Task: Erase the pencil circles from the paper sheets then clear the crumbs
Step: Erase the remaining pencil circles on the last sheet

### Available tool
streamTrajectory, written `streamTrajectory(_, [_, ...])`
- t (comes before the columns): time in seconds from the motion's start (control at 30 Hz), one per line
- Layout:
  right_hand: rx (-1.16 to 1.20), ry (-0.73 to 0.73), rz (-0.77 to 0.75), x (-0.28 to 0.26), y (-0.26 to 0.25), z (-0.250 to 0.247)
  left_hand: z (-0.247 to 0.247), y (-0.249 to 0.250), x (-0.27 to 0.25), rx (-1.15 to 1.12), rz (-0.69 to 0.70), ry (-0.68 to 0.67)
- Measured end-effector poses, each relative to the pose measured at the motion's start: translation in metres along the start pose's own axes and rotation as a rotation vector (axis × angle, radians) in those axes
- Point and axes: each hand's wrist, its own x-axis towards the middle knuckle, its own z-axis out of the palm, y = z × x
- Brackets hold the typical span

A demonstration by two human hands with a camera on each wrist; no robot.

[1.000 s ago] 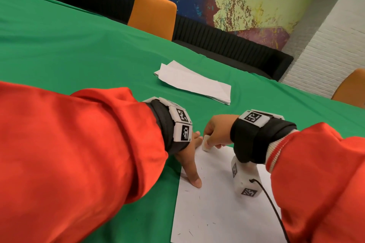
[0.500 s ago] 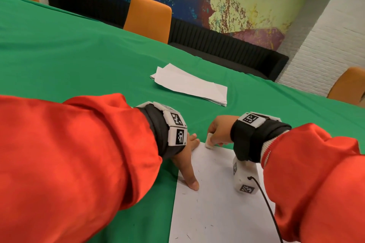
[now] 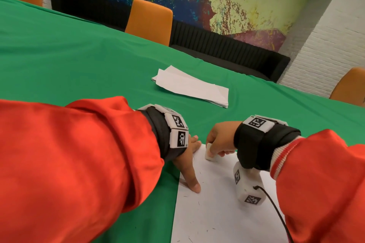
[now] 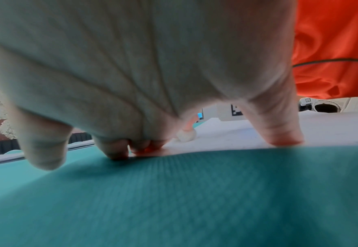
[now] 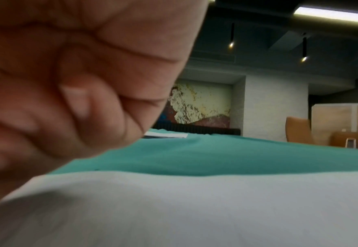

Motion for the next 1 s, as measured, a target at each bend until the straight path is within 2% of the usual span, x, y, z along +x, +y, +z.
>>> streamTrajectory(0.07, [0.018, 0.000, 0.008, 0.000, 0.000, 0.000, 0.000, 0.000, 0.001, -0.001, -0.006, -0.019])
streamTrajectory(0.2, [0.083, 0.091, 0.062, 0.004, 0.005, 0.000, -0.001, 0.001, 0.000, 0.007, 0.003, 0.005])
streamTrajectory(0.37, [0.031, 0.056, -0.002, 0.003, -0.004, 0.002, -0.001, -0.001, 0.001, 0.010, -0.008, -0.021])
streamTrajectory(0.5, [0.047, 0.119, 0.033, 0.007, -0.002, -0.002, -0.001, -0.001, 0.001, 0.007, -0.009, -0.013])
streamTrajectory(0.7, [0.020, -0.012, -0.064, -0.003, -0.013, 0.003, -0.003, -0.001, -0.002, 0.006, -0.006, -0.034])
streamTrajectory(0.9, [0.010, 0.081, -0.035, 0.002, -0.012, 0.001, -0.002, 0.000, -0.002, 0.007, -0.007, -0.026])
streamTrajectory(1.0, [0.014, 0.003, -0.076, -0.005, -0.015, 0.004, -0.005, 0.002, -0.007, -0.006, 0.033, -0.004])
